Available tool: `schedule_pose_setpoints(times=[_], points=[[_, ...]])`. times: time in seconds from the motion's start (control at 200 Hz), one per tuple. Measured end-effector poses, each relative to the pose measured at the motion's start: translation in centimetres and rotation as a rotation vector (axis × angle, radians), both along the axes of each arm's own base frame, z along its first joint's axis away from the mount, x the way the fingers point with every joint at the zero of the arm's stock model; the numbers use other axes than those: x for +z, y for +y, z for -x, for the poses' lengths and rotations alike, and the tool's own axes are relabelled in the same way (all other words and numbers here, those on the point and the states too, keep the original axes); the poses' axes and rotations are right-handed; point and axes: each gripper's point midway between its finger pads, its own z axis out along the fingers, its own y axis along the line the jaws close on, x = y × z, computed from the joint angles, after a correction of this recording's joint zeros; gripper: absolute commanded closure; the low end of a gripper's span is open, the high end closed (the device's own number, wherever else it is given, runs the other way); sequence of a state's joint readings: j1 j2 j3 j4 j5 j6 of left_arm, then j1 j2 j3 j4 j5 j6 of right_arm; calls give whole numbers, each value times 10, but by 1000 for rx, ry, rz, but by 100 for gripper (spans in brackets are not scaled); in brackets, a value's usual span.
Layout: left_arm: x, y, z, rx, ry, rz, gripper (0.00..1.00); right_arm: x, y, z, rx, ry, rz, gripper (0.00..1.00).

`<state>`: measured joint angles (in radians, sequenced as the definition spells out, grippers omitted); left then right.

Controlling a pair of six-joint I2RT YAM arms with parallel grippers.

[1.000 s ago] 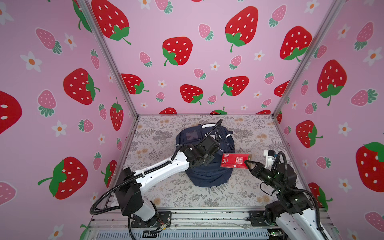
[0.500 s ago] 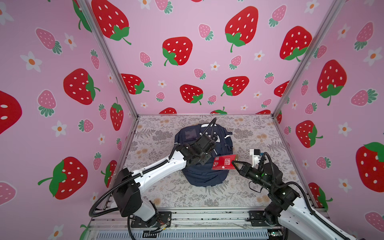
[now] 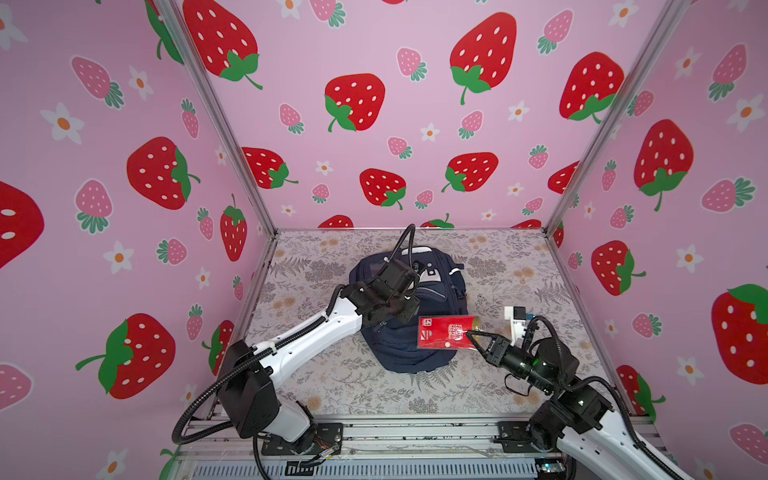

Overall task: Pack the student bag
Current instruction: 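Push the red box into the bag with right gripper while left holds flap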

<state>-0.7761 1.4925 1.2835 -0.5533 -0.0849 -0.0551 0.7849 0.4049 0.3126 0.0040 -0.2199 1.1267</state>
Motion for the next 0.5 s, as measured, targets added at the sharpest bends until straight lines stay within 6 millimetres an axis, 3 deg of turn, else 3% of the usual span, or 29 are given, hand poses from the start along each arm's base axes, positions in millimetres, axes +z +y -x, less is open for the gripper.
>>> schedule_pose_setpoints(times=[0.065,0.325,0.5], points=[[0,-1,0,-4,5,10,100,-13,5,-2,5,36,17,100],[2,0,3,-10,10,22,100,-16,28,-23,4,52,-19,100],[3,0,6,-20,12,31,100,-33,47,-37,15,93,-15,100]])
